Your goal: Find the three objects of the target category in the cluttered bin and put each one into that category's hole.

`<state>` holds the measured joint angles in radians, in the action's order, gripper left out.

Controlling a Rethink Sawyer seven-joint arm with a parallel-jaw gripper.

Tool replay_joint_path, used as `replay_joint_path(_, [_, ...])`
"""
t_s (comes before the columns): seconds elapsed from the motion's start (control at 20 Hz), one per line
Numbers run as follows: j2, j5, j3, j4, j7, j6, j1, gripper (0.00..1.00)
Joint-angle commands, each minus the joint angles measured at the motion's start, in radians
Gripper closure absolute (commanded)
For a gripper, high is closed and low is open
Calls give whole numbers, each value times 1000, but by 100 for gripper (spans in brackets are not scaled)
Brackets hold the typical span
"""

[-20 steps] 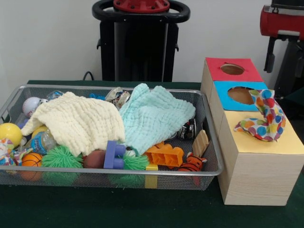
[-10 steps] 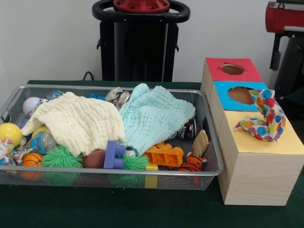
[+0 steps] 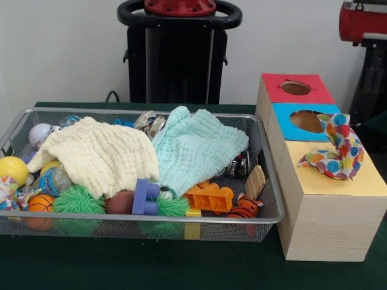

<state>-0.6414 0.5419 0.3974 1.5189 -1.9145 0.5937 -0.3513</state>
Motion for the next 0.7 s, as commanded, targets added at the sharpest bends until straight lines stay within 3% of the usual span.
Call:
replay_joint_path(0.05, [54, -71, -32, 20, -149, -26, 35, 100])
replay_joint_path(0.7, [106, -50, -94, 74, -135, -152, 79, 100])
